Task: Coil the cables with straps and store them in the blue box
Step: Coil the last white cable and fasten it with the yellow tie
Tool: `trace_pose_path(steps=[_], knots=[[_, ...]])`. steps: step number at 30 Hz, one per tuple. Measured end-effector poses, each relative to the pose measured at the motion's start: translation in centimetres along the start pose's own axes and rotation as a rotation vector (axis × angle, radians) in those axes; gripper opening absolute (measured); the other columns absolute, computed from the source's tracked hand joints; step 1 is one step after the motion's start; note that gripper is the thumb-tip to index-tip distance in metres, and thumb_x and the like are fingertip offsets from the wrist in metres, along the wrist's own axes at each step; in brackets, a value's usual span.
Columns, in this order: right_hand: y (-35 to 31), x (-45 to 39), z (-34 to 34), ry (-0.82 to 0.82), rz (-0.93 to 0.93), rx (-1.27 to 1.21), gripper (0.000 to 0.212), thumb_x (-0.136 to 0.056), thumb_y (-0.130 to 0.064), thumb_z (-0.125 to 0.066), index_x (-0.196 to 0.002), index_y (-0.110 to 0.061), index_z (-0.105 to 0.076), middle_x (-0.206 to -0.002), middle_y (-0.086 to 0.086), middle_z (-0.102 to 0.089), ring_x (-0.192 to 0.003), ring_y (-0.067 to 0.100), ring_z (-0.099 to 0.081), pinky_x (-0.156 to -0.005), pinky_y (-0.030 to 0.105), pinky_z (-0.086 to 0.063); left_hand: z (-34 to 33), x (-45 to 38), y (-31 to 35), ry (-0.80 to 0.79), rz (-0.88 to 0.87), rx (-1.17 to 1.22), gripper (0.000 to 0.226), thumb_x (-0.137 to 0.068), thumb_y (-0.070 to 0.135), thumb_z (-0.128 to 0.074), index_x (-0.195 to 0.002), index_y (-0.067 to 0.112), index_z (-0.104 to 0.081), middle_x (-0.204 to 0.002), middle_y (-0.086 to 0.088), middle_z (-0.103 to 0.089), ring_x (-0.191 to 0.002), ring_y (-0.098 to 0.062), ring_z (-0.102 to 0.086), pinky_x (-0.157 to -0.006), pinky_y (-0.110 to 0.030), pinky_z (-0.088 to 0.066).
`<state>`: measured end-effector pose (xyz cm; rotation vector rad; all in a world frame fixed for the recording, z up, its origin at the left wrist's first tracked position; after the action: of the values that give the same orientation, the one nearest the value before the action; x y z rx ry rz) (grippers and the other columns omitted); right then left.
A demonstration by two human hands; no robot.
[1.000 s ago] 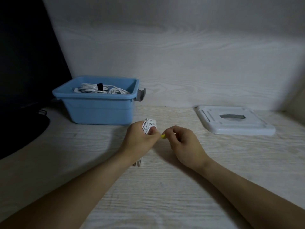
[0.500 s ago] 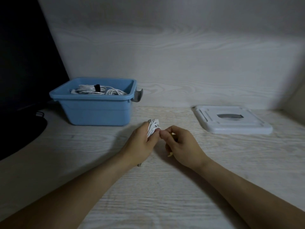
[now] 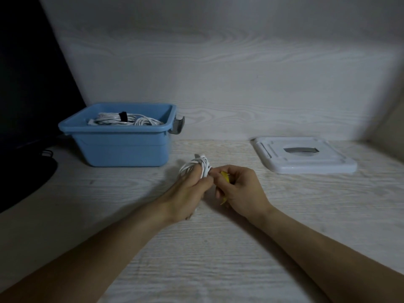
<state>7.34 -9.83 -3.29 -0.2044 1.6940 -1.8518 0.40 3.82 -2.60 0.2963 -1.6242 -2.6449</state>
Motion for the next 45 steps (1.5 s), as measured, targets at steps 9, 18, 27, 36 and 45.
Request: trace_pose_path(steps=[9, 18, 27, 36, 45], knots=[[-0.2, -0.1, 0.2, -0.093, -0.073, -0.056, 0.027, -0.099, -0.022, -0.057, -0.09, 0.0, -0.069, -0.06, 0.008, -0.063, -0.045, 0.016, -0.048, -0.044, 0.027, -0.044, 0.9, -0.6, -0.5, 0.089, -0.116, 0.017, 0.014, -0.09, -0.002, -0.061, -0.101, 0.006, -0.067, -0.101, -0.003, -0.071, -0.096, -0.008, -0.068, -0.086, -0.027, -0.055], [-0.2, -0.1, -0.4, -0.061, -0.046, 0.008, 0.024, -0.102, -0.014, -0.051, -0.083, -0.012, -0.063, -0.061, -0.002, -0.063, -0.041, 0.005, -0.05, -0.043, 0.02, -0.041, 1.8, -0.5, 0.3, 0.019, -0.074, 0.233, 0.034, -0.081, -0.008, -0.068, -0.11, 0.008, -0.068, -0.106, 0.006, -0.071, -0.098, -0.009, -0.07, -0.082, -0.021, -0.055], [-0.5, 0.3, -0.1, -0.109, -0.213, -0.086, 0.032, -0.102, -0.022, -0.053, -0.079, -0.003, -0.065, -0.058, 0.006, -0.058, -0.047, 0.014, -0.046, -0.04, 0.023, -0.036, 1.5, -0.2, 0.9, -0.028, -0.056, 0.295, 0.035, -0.075, -0.007, -0.073, -0.105, 0.011, -0.069, -0.099, -0.001, -0.075, -0.091, -0.016, -0.073, -0.077, -0.021, -0.056], [-1.9, 0.2, 0.4, -0.498, -0.538, -0.515, 0.032, -0.101, -0.029, -0.044, -0.079, -0.009, -0.056, -0.049, -0.008, -0.024, -0.045, 0.007, -0.013, -0.044, 0.022, -0.01, 2.8, -0.6, -0.3, -0.06, 0.044, 0.276, 0.037, -0.068, 0.014, -0.077, -0.103, 0.003, -0.071, -0.09, -0.011, -0.076, -0.085, -0.02, -0.073, -0.078, -0.025, -0.056], [-2.1, 1.1, 0.1, -0.636, -0.65, -0.842, 0.031, -0.074, -0.019, -0.083, -0.089, -0.021, -0.056, -0.042, -0.01, -0.028, -0.037, 0.004, -0.015, -0.035, 0.017, -0.011, 3.6, -0.9, -0.3, -0.065, -0.012, 0.265, 0.046, -0.066, 0.014, -0.079, -0.108, -0.001, -0.07, -0.104, -0.014, -0.074, -0.098, -0.023, -0.07, -0.087, -0.027, -0.056]])
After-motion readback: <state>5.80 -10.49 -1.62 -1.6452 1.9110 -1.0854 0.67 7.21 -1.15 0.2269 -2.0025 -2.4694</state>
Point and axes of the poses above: each hand's wrist, its own x-axis away from the middle knuckle, its own z-axis out of the back of the hand, y = z × x, the point moved 1 cm from there along -x, towards the middle knuckle
